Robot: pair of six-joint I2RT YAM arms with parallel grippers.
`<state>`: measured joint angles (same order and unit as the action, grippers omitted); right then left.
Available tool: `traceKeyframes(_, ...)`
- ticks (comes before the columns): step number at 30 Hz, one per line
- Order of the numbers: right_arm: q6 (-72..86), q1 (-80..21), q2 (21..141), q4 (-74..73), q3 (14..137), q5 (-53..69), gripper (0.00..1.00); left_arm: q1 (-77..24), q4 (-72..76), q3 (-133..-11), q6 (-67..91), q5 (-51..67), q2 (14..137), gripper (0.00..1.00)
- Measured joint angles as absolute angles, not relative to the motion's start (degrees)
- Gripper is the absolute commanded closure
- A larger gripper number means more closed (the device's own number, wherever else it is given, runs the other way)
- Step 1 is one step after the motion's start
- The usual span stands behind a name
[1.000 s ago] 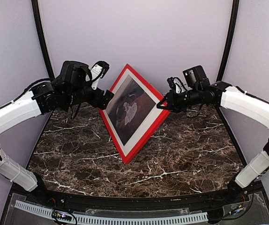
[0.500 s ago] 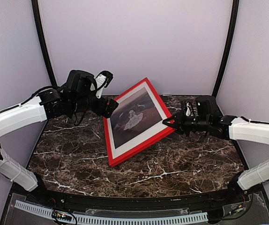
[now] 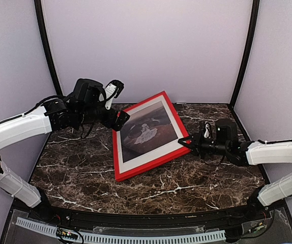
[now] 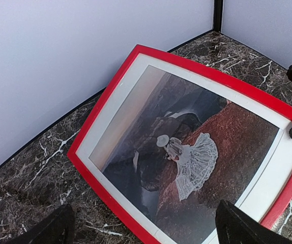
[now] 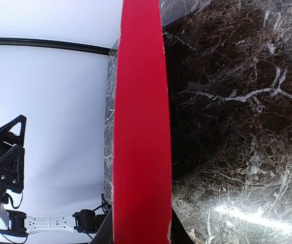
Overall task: Put the photo into the frame
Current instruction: Turn over the photo frame at the center of the board.
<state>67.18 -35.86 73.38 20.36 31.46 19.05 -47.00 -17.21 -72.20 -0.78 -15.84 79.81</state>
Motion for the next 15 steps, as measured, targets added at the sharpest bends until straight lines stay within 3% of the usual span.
traceKeyframes(5, 69.5, -36.0, 73.3, 23.0, 28.2, 17.7, 0.7, -47.0, -17.2, -72.2, -0.8, -15.3, 79.8, 0.01)
traceKeyframes(15, 72.4, -36.1, 73.3, 19.2, 23.9, 15.1, 0.59, -47.0, -17.2, -72.2, -0.8, -14.1, 79.8, 0.01)
